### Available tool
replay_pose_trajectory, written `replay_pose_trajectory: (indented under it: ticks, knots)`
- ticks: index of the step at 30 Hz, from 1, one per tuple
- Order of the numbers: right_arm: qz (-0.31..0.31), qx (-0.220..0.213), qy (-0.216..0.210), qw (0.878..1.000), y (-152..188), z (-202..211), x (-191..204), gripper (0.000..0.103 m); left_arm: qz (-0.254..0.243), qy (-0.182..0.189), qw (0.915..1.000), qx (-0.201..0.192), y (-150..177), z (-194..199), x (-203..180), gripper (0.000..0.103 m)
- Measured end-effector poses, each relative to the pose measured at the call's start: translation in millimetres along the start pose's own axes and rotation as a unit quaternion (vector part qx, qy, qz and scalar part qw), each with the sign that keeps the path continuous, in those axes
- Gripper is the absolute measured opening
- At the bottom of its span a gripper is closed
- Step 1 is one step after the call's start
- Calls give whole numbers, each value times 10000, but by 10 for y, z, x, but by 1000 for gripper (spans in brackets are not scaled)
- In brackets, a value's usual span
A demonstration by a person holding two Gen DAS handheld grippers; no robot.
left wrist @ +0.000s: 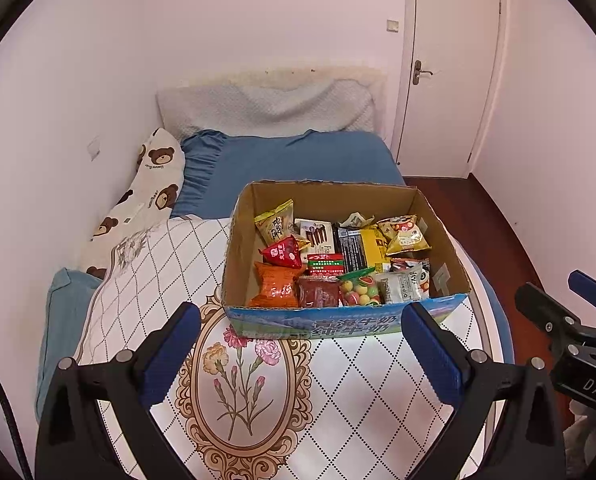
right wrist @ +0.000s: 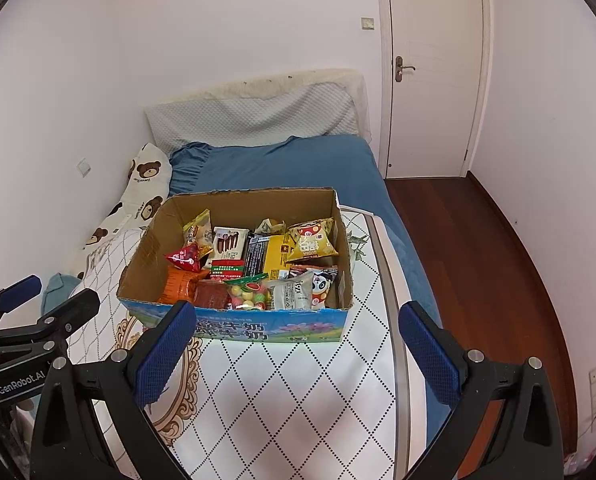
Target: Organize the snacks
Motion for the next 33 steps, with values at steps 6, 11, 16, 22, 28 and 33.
replay_pose_trajectory:
  ticks: [6, 11, 16, 22, 28, 33]
  knots:
    - [33, 1, 3, 10000, -13, 6, -1, 103, -10, 15, 10000, -10, -4, 15, -6, 103]
    - [25, 1, -16, 10000, -16, 17, -4, 103, -12, 17, 10000, -33, -9, 46, -3, 103]
    - [29, -20, -22, 10000, -16, 35, -3, 103, -15, 19, 10000, -52, -23, 62, -3, 103]
    - [45, -36, -21, 10000, -23, 52, -1, 103, -1, 29, 10000, -59, -32, 65, 9, 103]
    - [37, -9, -19, 10000, -37, 58, -6, 103, 9, 63, 10000, -42, -13, 62, 3, 103]
    - [31, -14, -12, 10000, -29, 63, -1, 103, 30, 65, 9999, -105, -28, 84, 13, 103]
Point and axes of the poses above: each gripper's, at about its wrist camera, not at the fingertips, and z roughly against the way its jaws point, x to its left, y to its underside, the point moved 2 cm from there along -z, roughly the way its jaws point
